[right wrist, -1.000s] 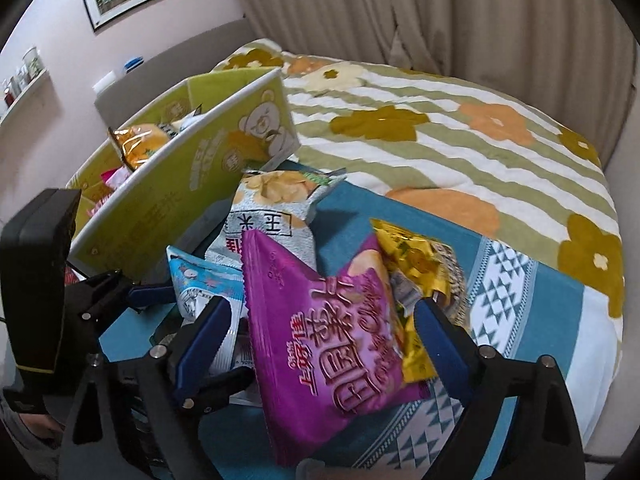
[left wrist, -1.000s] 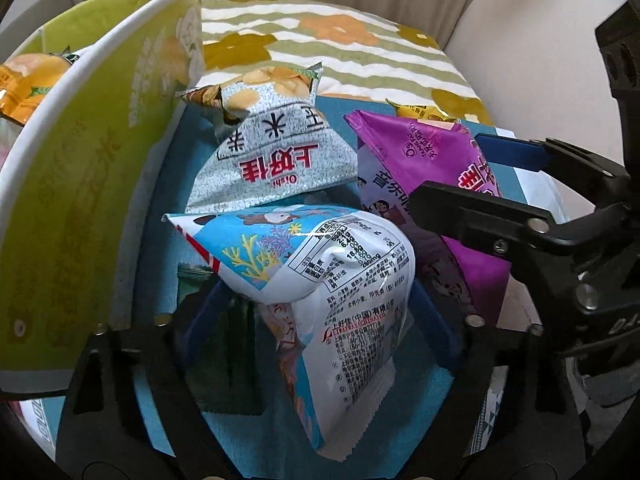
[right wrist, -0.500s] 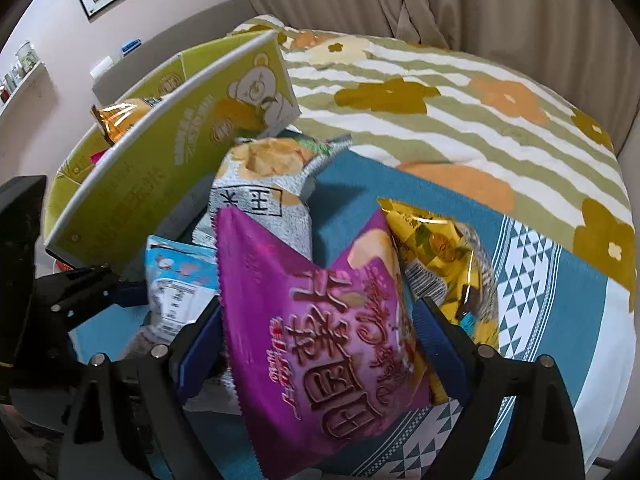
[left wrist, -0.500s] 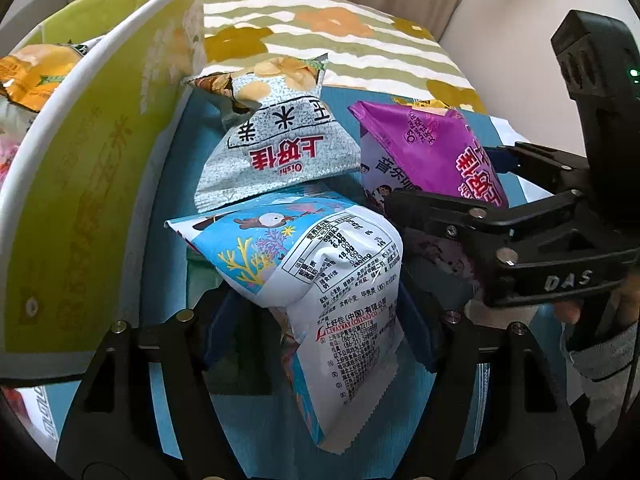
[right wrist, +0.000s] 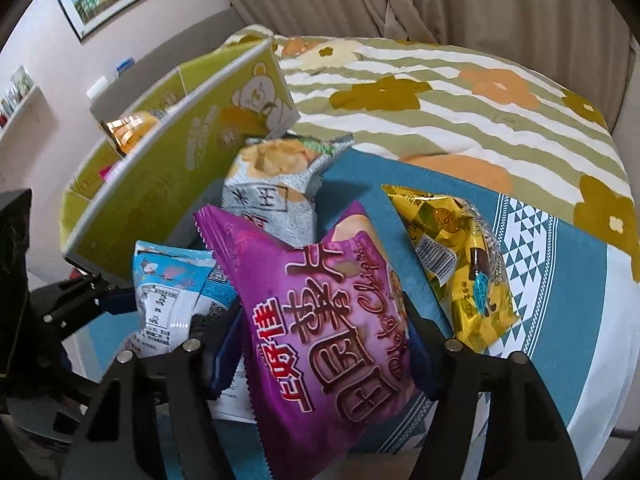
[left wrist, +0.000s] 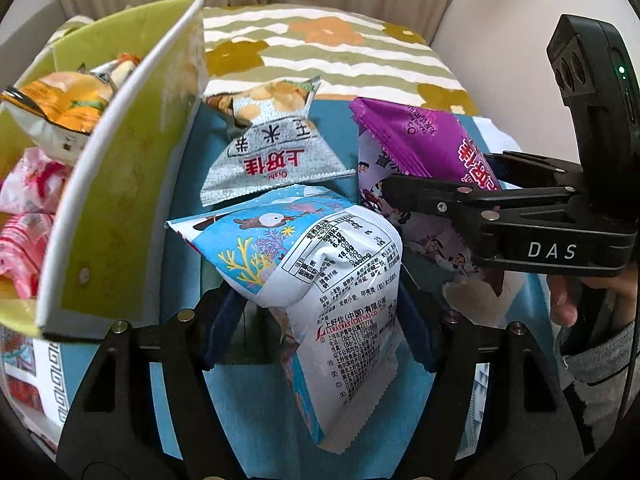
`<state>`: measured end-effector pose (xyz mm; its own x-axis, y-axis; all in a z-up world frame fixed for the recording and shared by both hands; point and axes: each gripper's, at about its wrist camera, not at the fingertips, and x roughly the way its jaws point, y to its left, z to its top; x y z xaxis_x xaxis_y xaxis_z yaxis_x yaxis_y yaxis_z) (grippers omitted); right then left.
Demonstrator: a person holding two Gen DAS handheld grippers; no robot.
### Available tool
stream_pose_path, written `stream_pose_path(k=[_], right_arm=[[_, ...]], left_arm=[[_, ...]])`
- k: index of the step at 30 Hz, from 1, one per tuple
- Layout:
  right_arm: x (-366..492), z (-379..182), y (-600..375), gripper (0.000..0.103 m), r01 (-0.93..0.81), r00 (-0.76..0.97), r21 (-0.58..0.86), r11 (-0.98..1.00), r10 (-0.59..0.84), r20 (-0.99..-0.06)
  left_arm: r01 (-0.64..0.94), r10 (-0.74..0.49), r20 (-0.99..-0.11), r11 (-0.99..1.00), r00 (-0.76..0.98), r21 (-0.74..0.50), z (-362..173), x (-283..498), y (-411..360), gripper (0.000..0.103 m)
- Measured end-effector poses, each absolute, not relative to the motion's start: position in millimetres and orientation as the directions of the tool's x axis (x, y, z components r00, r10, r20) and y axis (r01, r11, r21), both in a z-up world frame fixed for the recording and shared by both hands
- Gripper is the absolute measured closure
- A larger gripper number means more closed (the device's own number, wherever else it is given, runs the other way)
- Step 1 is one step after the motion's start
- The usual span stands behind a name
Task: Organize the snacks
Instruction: 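Grasp the blue-and-white bag with the left gripper while the right gripper grasps the purple chip bag, then carry both bags over the yellow box and open both grippers inside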
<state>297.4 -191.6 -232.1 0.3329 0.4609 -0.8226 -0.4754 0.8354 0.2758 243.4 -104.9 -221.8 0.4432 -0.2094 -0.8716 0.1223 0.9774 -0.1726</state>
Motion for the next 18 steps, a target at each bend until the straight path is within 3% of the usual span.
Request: stream_pose_path(k=[10, 18], right_arm=[[276, -165, -192, 0.038, -0.467, 0.414, 0.251, 0.848, 0.461, -0.785], [265, -107, -171, 0.038, -0.488, 0.503, 0.223, 0.844, 0.481, -0.718]], left_arm=[[0.124, -0.229, -0.816, 0.973, 0.531, -0.192, -153, 214, -90, 0.036], [0.096, -0.185, -0.732, 0.982, 0.655, -0.162, -86, 212, -34, 0.036]])
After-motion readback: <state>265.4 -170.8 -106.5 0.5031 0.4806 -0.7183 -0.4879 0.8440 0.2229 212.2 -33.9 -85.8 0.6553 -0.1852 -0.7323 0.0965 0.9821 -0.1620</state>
